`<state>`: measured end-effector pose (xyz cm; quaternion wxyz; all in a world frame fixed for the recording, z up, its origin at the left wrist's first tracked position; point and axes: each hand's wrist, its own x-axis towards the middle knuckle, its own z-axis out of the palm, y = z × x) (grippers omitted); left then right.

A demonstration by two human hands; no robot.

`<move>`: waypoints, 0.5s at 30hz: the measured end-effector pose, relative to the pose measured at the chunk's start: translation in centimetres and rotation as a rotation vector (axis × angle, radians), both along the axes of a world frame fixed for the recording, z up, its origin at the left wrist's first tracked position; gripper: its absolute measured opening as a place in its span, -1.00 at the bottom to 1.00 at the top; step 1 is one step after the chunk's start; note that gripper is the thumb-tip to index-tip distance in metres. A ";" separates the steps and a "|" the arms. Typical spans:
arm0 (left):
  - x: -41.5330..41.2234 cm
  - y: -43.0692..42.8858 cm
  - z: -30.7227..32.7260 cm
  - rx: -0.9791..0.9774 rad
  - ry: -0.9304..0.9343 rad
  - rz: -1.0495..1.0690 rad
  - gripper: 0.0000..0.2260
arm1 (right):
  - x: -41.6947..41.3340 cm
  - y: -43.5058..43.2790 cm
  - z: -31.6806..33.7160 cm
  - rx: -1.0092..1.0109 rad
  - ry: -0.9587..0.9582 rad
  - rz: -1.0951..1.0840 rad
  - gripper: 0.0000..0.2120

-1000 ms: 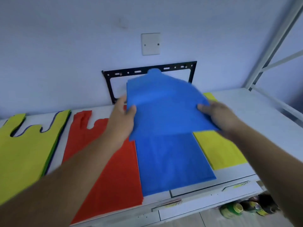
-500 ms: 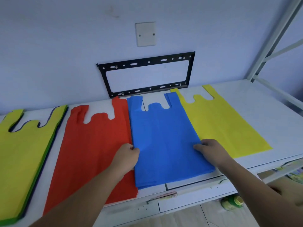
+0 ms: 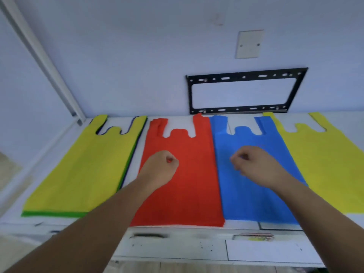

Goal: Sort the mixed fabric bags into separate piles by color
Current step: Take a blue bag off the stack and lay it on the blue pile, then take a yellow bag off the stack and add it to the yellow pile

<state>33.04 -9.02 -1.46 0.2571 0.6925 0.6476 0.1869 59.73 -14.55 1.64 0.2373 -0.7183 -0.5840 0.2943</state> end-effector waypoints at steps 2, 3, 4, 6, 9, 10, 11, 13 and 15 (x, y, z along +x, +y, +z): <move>-4.3 0.1 0.0 0.015 -0.006 0.035 -0.84 | -5.6 0.6 -0.5 -0.018 0.098 0.127 -0.84; -6.5 0.2 0.1 0.011 -0.015 0.040 -0.86 | -8.3 1.0 -0.9 -0.028 0.137 0.170 -0.84; -9.1 0.1 0.1 0.002 -0.022 0.033 -0.87 | -11.2 1.4 -1.5 -0.038 0.171 0.197 -0.84; -13.2 -0.1 0.1 -0.025 -0.026 0.003 -0.90 | -16.0 2.1 -2.5 -0.077 0.261 0.217 -0.84; -19.4 -0.6 -0.5 -0.046 -0.035 -0.049 -0.90 | -23.1 2.4 -4.0 -0.170 0.372 0.194 -0.86; -21.2 -0.8 -0.8 -0.049 -0.048 -0.070 -0.89 | -25.0 2.4 -4.4 -0.185 0.375 0.188 -0.84; -22.8 -1.0 -1.2 -0.051 -0.058 -0.096 -0.87 | -26.7 2.2 -4.7 -0.193 0.378 0.186 -0.80; -25.4 -1.3 -2.1 -0.045 -0.053 -0.170 -0.80 | -29.2 1.9 -5.2 -0.182 0.396 0.164 -0.75; -27.2 -1.6 -3.1 -0.034 -0.003 -0.257 -0.68 | -30.8 1.5 -5.5 -0.151 0.375 0.113 -0.73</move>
